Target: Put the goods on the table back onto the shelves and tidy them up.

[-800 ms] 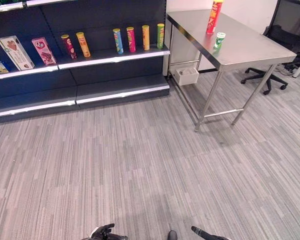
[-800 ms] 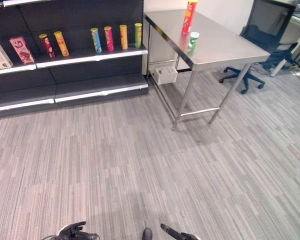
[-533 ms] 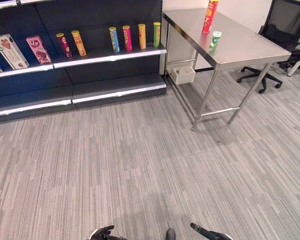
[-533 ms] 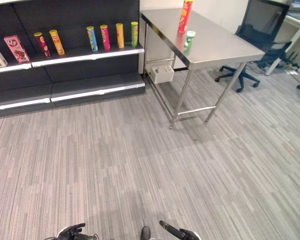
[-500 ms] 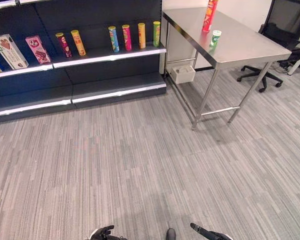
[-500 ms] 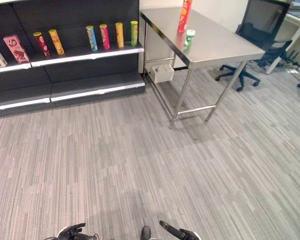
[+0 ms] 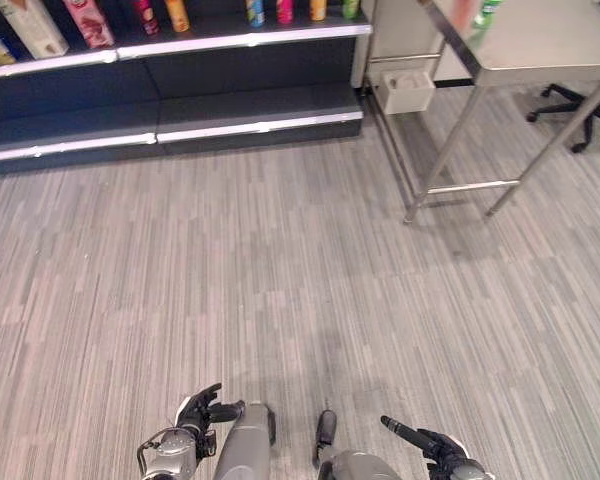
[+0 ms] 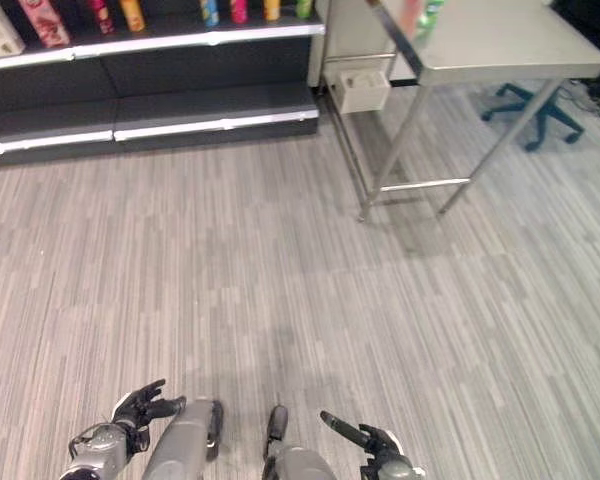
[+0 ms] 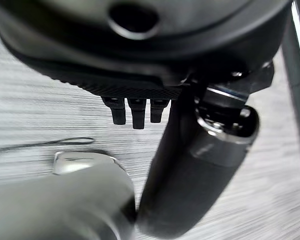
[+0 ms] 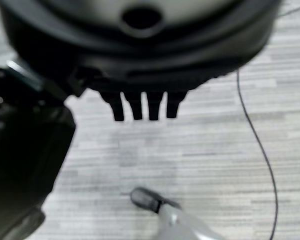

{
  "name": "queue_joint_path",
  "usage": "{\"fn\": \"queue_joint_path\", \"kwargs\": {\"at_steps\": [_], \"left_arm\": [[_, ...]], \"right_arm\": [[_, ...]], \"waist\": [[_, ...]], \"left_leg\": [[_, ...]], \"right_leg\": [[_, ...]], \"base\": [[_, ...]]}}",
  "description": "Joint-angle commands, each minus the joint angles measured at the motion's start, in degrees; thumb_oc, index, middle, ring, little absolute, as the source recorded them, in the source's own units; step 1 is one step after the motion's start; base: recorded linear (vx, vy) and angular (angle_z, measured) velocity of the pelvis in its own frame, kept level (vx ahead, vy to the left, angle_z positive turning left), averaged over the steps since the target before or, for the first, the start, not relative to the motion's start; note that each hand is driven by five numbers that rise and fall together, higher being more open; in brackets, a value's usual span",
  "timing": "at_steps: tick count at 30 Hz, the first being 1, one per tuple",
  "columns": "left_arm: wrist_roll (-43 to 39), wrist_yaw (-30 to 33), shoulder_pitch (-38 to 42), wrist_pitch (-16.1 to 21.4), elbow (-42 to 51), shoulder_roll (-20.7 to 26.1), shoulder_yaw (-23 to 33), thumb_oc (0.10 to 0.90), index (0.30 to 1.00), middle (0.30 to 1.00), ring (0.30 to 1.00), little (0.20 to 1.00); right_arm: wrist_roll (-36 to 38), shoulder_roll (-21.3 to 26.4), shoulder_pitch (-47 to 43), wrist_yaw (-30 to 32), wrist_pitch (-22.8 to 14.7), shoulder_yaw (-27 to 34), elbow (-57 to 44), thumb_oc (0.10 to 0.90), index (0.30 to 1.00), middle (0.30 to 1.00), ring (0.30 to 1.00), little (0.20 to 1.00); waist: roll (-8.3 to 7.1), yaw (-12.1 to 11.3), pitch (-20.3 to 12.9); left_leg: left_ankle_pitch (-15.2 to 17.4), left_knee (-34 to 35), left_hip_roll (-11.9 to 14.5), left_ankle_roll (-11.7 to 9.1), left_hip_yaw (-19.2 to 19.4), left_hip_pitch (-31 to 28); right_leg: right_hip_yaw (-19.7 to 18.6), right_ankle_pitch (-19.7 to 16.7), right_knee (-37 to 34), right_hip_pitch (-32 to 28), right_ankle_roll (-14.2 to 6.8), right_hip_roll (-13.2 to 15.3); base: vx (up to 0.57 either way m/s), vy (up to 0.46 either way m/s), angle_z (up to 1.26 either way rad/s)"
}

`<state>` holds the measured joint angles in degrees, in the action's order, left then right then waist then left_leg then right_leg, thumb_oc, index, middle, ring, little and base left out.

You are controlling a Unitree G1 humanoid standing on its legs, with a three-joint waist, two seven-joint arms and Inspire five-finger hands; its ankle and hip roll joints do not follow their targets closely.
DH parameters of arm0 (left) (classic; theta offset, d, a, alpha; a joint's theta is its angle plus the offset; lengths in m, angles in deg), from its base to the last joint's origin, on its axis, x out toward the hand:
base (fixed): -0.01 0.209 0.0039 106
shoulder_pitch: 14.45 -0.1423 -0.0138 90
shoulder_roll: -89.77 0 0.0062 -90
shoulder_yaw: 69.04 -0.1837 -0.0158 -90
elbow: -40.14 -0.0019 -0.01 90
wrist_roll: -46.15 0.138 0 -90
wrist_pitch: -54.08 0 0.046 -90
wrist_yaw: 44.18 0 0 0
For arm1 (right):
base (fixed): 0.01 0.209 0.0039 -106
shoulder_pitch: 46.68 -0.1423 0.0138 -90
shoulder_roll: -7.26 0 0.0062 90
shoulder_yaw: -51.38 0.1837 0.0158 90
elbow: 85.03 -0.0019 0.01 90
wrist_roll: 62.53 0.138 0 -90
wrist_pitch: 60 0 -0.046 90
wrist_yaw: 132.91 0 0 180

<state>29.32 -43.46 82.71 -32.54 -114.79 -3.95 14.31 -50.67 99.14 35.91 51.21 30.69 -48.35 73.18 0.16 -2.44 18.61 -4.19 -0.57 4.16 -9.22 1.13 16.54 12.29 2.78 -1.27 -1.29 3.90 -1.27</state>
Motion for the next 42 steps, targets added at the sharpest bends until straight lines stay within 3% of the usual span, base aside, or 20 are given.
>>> {"fn": "queue_joint_path", "kwargs": {"at_steps": [1, 3, 4, 5, 7, 9, 10, 11, 12, 13, 15, 17, 23, 25, 26, 27, 28, 29, 31, 42], "left_arm": [[1.6, 1.5, -4.6, -0.8, -1.1, 2.2, -1.3, 0.8, 0.9, 0.9, 0.9, 0.9], [1.8, 1.5, -5.0, -0.8, -2.5, 2.4, -0.4, 0.8, 0.9, 0.9, 0.9, 0.9], [2.1, 1.5, -6.0, -0.8, -2.8, 2.7, 0.4, 0.8, 0.9, 0.9, 0.9, 0.9], [2.1, 1.6, -6.4, -0.6, -3.0, 3.0, 1.1, 0.8, 0.9, 0.9, 0.9, 0.9], [1.7, 1.7, -6.4, -0.9, -2.7, 4.0, 2.4, 0.8, 0.9, 0.9, 0.9, 0.9], [1.6, 1.8, -5.9, -1.0, -1.4, 4.5, 2.1, 0.8, 0.9, 0.9, 0.9, 0.9], [1.8, 2.0, -5.6, -1.1, -0.6, 4.9, 1.4, 0.8, 0.9, 0.9, 0.9, 0.9], [1.6, 2.0, -5.4, -1.0, 0.2, 4.9, 1.3, 0.8, 0.9, 0.9, 0.9, 0.9], [1.9, 1.9, -4.5, -0.6, 1.7, 5.0, 0.2, 0.8, 0.9, 0.9, 0.9, 0.9], [4.7, 2.1, -2.1, -0.2, 0.8, 5.0, -1.3, 0.8, 0.9, 0.9, 0.9, 0.9], [6.4, 2.0, -1.2, 0.0, 0.5, 4.8, -1.4, 0.8, 0.9, 0.9, 0.9, 0.9], [7.7, 1.5, -2.2, 0.1, 0.8, 4.5, -1.9, 0.8, 0.9, 0.9, 0.9, 0.9], [7.4, 1.6, -3.3, 0.1, 0.1, 3.4, -2.2, 0.8, 0.9, 0.9, 0.9, 0.9], [6.6, 1.7, -3.7, 0.1, 0.4, 3.3, -2.0, 0.8, 0.9, 0.9, 0.9, 0.9], [5.3, 2.0, -3.2, 0.2, 1.0, 3.0, -2.0, 0.8, 0.9, 0.9, 0.9, 0.9], [3.5, 2.7, -2.5, 0.2, 1.8, 2.8, -2.3, 0.8, 0.9, 0.9, 0.9, 0.9], [3.1, 2.6, -2.5, 0.1, 1.8, 2.3, -2.4, 0.8, 0.9, 0.9, 0.9, 0.9], [3.7, 2.2, -3.5, -0.1, 0.0, 1.9, -2.4, 0.8, 0.9, 0.9, 0.9, 0.9], [3.7, 2.0, -4.4, -0.2, -1.0, 1.2, -1.7, 0.8, 0.9, 0.9, 0.9, 0.9], [5.1, 1.4, -6.2, -0.9, -3.9, 1.6, 0.1, 0.8, 0.9, 0.9, 0.9, 0.9]], "right_arm": [[0.7, 2.1, 4.8, 1.2, -1.4, -1.5, -3.2, 0.8, 0.9, 0.9, 0.9, 0.9], [0.1, 1.8, 4.2, 0.9, -1.3, -1.7, -2.2, 0.8, 0.9, 0.9, 0.9, 0.9], [-0.6, 1.2, 4.5, 0.6, -1.2, -1.5, -2.5, 0.8, 0.9, 0.9, 0.9, 0.9], [-0.9, 0.9, 4.7, 0.4, -1.2, -1.5, -2.5, 0.8, 0.9, 0.9, 0.9, 0.9], [-1.5, 0.2, 4.2, -0.7, -1.2, -1.2, -3.1, 0.8, 0.9, 0.9, 0.9, 0.9], [-1.4, 0.7, 3.5, -0.3, -1.2, -0.8, -5.2, 0.8, 0.9, 0.9, 0.9, 0.9], [-1.4, 0.4, 3.7, 0.1, -1.4, -0.4, -6.1, 0.8, 0.9, 0.9, 0.9, 0.9], [-1.2, 0.3, 4.0, 0.3, -1.3, -0.1, -6.5, 0.8, 0.9, 0.9, 0.9, 0.9], [-0.6, 0.5, 4.2, 0.7, -1.3, 0.4, -6.7, 0.8, 0.9, 0.9, 0.9, 0.9], [0.9, 0.2, 4.9, 1.4, -1.1, 1.9, -5.1, 0.8, 0.9, 0.9, 0.9, 0.9], [0.7, 0.2, 5.5, 1.2, -0.9, 2.6, -3.5, 0.8, 0.9, 0.9, 0.9, 0.9], [0.5, 0.7, 7.2, 0.6, -0.9, 2.7, -1.2, 0.8, 0.9, 0.9, 0.9, 0.9], [0.7, 1.9, 6.8, 0.6, -0.9, 3.1, 1.1, 0.8, 0.9, 0.9, 0.9, 0.9], [0.2, 2.5, 6.5, 0.4, -1.0, 2.1, 1.0, 0.8, 0.9, 0.9, 0.9, 0.9], [0.4, 3.0, 5.6, 0.8, -1.1, 2.0, 0.7, 0.8, 0.9, 0.9, 0.9, 0.9], [0.8, 3.4, 4.4, 1.6, -1.0, 1.7, 0.7, 0.8, 0.9, 0.9, 0.9, 0.9], [1.0, 3.5, 3.9, 1.9, -1.0, 1.3, 0.8, 0.8, 0.9, 0.9, 0.9, 0.9], [0.3, 3.8, 4.0, 1.8, -1.0, 1.0, 0.7, 0.8, 0.9, 0.9, 0.9, 0.9], [-0.6, 2.8, 5.2, 2.1, -1.1, 0.8, 1.5, 0.8, 0.9, 0.9, 0.9, 0.9], [-4.2, 0.5, 7.7, 1.0, 0.5, 0.2, 4.1, 0.8, 0.9, 0.9, 0.9, 0.9]], "waist": [[-1.49, -2.2, -4.5], [-1.34, -2.9, -5.8], [-1.63, -3.3, -8.2], [-2.58, -3.8, -9.0], [-4.36, -4.5, -10.1], [-3.1, -3.3, -8.2], [-1.0, -2.4, -7.4], [-0.43, -1.8, -7.1], [0.54, 0.3, -5.9], [-1.24, 4.4, -4.7], [-1.46, 5.9, -4.2], [-2.05, 6.2, -6.0], [-0.25, 6.3, -7.8], [0.16, 5.8, -8.4], [-0.71, 5.2, -7.1], [-1.5, 4.7, -5.1], [-1.72, 3.4, -4.6], [-0.29, 2.1, -5.0], [0.55, 2.5, -6.7], [0.26, 2.7, -8.2]], "left_leg": [[-5.7, 2.7, -1.8, 4.5, 1.5, 2.3], [-6.0, 5.6, -1.8, 4.0, 0.9, 2.6], [-9.8, 5.5, -2.0, 4.5, 1.6, 0.1], [-9.1, 5.2, -2.9, 5.3, 2.0, -0.6], [-4.2, 3.8, -6.6, 9.2, 2.7, -5.8], [-1.4, 3.8, -8.0, 11.9, 3.4, -10.2], [0.3, 4.9, -6.9, 12.4, 3.8, -13.4], [1.1, 5.2, -6.7, 12.4, 3.7, -15.0], [3.1, 5.6, -6.1, 11.4, 3.8, -18.3], [7.1, 5.6, -7.4, 9.6, 2.7, -23.4], [9.7, 5.6, -7.2, 8.7, 2.0, -26.9], [12.4, 5.6, -7.0, 8.7, 1.2, -29.8], [12.4, 5.6, -4.1, 7.6, 1.0, -32.0], [12.2, -0.4, -2.2, 5.7, 1.9, -30.8], [9.5, -12.3, -2.0, 3.0, 3.2, -25.3], [6.7, -20.5, 0.0, 2.8, 6.4, -18.2], [10.3, -17.4, -0.9, 4.7, 8.2, -14.9], [7.4, -5.9, -1.8, 5.0, 8.0, -15.7], [6.8, -0.4, -2.5, 5.3, 7.6, -18.8], [6.7, 5.6, -3.7, 6.5, 7.5, -24.5]], "right_leg": [[-3.4, 5.4, -3.7, -11.1, -7.0, 1.3], [-5.0, 6.4, -3.7, -12.6, -7.8, 1.0], [-6.4, 7.7, -3.7, -14.3, -8.6, 2.6], [-7.0, 7.2, -3.7, -15.0, -9.4, 3.9], [-9.0, 0.3, 12.0, -10.3, -13.1, 9.0], [-7.4, -10.3, 27.9, -3.1, -13.4, 11.5], [-3.7, -11.8, 34.7, 1.8, -12.9, 13.4], [-1.2, -9.5, 35.1, 3.6, -12.3, 14.9], [4.5, -4.3, 25.7, 6.4, -11.2, 14.7], [2.9, -9.9, 1.8, 10.8, -14.3, 9.9], [3.1, -13.3, -3.7, 13.5, -16.1, 8.9], [3.6, -14.3, -3.7, 11.4, -14.9, 8.6], [4.8, -13.1, -2.7, 8.9, -13.0, 6.6], [5.9, -10.3, -3.0, 6.5, -11.5, 5.3], [6.6, -8.7, -3.6, 3.8, -10.6, 5.7], [7.9, -7.4, -3.7, 2.4, -9.7, 6.8], [7.4, -6.4, -3.7, 1.5, -10.0, 6.9], [6.1, -5.9, -3.7, 0.3, -10.7, 6.0], [6.0, -5.7, -3.7, -0.1, -10.7, 5.8], [5.3, -7.3, -3.7, -0.4, -11.4, 6.1]], "base": [[0.4, 0.086, 0.06], [0.49, 0.184, -0.53], [0.76, 0.343, -1.18], [1.01, 0.501, -1.15], [0.72, 0.475, -1.1], [0.34, 0.426, -0.13], [0.28, 0.311, 0.49], [0.49, 0.242, 0.95], [0.86, -0.08, 0.65], [0.91, -0.155, 0.85], [0.67, -0.203, 0.85], [0.5, -0.21, 1.17], [0.24, -0.164, -0.6], [0.19, -0.255, 0.06], [0.04, -0.293, 0.32], [0.04, -0.228, 0.44], [0.1, 0.005, 0.09], [0.15, 0.12, -0.33], [0.11, 0.116, -1.53], [0.0, 0.075, -0.13]]}}
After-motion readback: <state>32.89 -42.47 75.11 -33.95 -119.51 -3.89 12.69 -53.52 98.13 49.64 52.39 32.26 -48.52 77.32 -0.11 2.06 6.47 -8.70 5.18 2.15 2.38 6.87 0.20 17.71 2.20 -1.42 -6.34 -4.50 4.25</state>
